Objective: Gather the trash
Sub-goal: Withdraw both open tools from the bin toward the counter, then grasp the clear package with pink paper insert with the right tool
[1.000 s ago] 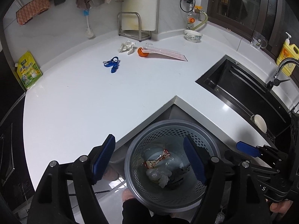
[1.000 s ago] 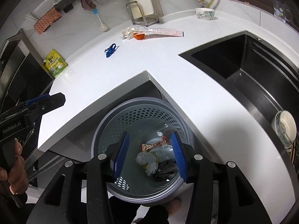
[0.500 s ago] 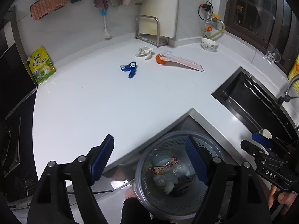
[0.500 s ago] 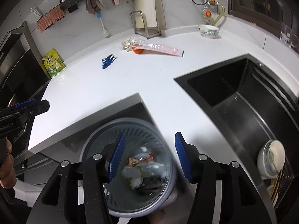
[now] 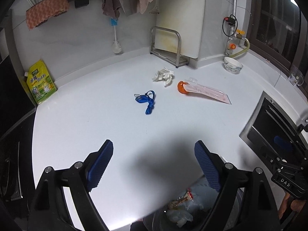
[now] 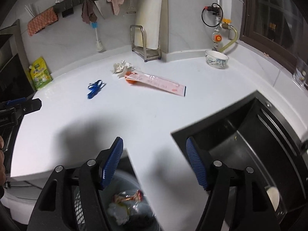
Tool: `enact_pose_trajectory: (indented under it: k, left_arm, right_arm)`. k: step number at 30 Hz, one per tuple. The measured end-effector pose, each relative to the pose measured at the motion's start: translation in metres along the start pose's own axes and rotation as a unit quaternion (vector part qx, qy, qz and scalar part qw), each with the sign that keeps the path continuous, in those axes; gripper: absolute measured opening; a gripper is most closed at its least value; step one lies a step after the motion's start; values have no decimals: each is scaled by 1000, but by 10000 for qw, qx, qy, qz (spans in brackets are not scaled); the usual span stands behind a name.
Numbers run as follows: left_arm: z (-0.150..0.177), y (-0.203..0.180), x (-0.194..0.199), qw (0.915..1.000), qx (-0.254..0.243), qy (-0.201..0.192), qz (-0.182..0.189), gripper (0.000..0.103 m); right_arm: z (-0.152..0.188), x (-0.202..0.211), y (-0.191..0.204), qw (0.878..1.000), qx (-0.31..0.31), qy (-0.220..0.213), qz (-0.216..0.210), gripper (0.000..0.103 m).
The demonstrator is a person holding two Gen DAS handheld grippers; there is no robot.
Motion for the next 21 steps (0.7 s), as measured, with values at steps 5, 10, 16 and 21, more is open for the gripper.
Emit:
enact_pose_trajectory:
  k: [5,10,16,21]
  left_arm:
    - [-15,16,-40,9999,104,32,69,89]
    - [-21,33,-82,9997,160,145,84,90]
    - [-29,42,-126,9992,195,303,200,90]
    - [-34,43,-154,9988,206,349,272,90]
  right_arm:
    - [-24,-43,7,9997,115,67,216,68]
    - [-45,-80,12,9985,306,89,435,70]
    - [-67,-124,10,9960,528,34,726,72]
    - [-79,-152,7,9934,690,14,918,72]
Point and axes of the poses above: each gripper's, at about its wrist camera, not at the fingertips, and x roughly against the way its jaws point, y to its left, z to its underside, the point moved 10 cm from there along -x, roughly the way its jaws point, and after that the axes turned 14 degrees about -x, right-handed, at the moved point
